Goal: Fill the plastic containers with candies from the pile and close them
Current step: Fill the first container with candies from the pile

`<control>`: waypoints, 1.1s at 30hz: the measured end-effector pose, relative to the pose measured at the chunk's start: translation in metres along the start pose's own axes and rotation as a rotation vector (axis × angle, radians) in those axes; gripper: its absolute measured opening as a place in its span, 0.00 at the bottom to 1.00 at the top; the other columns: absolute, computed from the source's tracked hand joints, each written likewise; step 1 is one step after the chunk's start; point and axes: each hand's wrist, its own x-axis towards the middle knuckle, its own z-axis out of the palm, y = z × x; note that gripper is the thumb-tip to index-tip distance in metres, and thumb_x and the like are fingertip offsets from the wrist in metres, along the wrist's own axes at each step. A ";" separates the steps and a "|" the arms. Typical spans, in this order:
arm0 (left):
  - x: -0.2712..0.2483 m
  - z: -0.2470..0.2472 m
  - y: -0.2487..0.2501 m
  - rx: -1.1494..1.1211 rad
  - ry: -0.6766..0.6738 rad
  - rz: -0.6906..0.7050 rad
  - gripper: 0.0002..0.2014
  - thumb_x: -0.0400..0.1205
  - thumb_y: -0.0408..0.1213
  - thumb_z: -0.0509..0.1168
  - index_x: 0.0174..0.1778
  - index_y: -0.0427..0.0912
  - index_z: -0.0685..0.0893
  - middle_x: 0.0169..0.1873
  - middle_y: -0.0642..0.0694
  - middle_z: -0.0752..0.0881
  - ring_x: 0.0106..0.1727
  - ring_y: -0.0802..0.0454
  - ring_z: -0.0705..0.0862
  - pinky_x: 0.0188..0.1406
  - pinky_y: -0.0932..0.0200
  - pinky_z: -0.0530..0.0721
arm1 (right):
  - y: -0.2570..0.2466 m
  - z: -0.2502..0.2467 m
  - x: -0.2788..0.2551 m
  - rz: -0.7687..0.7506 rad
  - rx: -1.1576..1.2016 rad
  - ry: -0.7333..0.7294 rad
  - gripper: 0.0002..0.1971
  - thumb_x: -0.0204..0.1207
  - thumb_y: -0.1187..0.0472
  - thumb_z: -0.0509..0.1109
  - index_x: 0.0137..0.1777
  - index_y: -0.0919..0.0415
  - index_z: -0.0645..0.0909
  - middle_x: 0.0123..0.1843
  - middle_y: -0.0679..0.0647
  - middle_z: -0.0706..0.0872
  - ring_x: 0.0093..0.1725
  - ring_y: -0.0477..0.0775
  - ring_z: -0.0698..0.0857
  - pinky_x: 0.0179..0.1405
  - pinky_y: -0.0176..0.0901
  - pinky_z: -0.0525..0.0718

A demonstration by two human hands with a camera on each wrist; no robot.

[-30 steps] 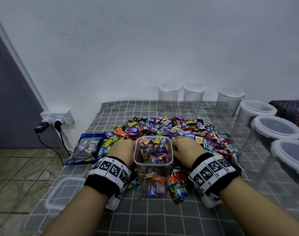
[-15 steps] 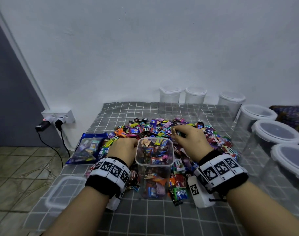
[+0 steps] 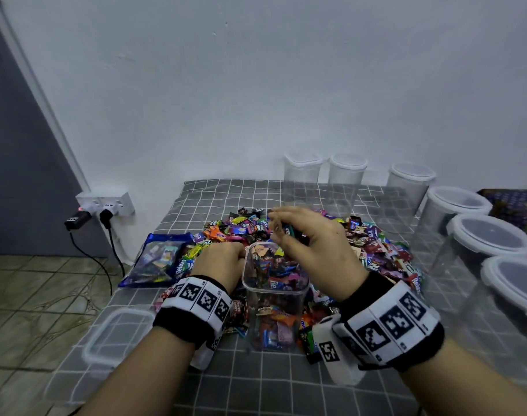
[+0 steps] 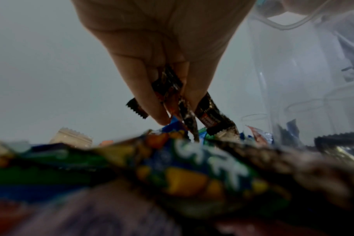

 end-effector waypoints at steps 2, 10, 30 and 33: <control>0.000 0.001 -0.001 -0.005 -0.001 0.002 0.10 0.80 0.42 0.60 0.49 0.45 0.86 0.46 0.44 0.88 0.51 0.44 0.83 0.48 0.56 0.77 | 0.001 0.006 -0.005 -0.053 -0.014 0.001 0.15 0.72 0.64 0.71 0.58 0.65 0.86 0.58 0.54 0.87 0.61 0.40 0.80 0.65 0.28 0.74; -0.001 0.000 -0.001 -0.033 0.000 -0.002 0.10 0.80 0.42 0.60 0.49 0.45 0.86 0.46 0.44 0.88 0.51 0.43 0.83 0.46 0.56 0.77 | -0.001 0.007 -0.017 -0.103 -0.017 -0.021 0.18 0.72 0.58 0.63 0.57 0.63 0.86 0.55 0.52 0.89 0.58 0.41 0.82 0.64 0.28 0.75; -0.008 -0.010 -0.001 -0.251 0.135 -0.091 0.08 0.81 0.38 0.64 0.47 0.47 0.88 0.43 0.48 0.89 0.41 0.53 0.82 0.45 0.60 0.79 | 0.005 -0.005 -0.040 0.476 0.288 -0.392 0.56 0.57 0.48 0.84 0.80 0.42 0.50 0.71 0.40 0.71 0.69 0.35 0.73 0.70 0.35 0.71; -0.008 -0.012 -0.003 -0.320 0.149 -0.129 0.06 0.80 0.37 0.65 0.44 0.47 0.88 0.41 0.49 0.89 0.40 0.54 0.82 0.43 0.61 0.79 | 0.007 -0.003 -0.041 0.510 0.299 -0.377 0.50 0.62 0.57 0.83 0.78 0.48 0.54 0.64 0.39 0.75 0.63 0.32 0.76 0.65 0.27 0.74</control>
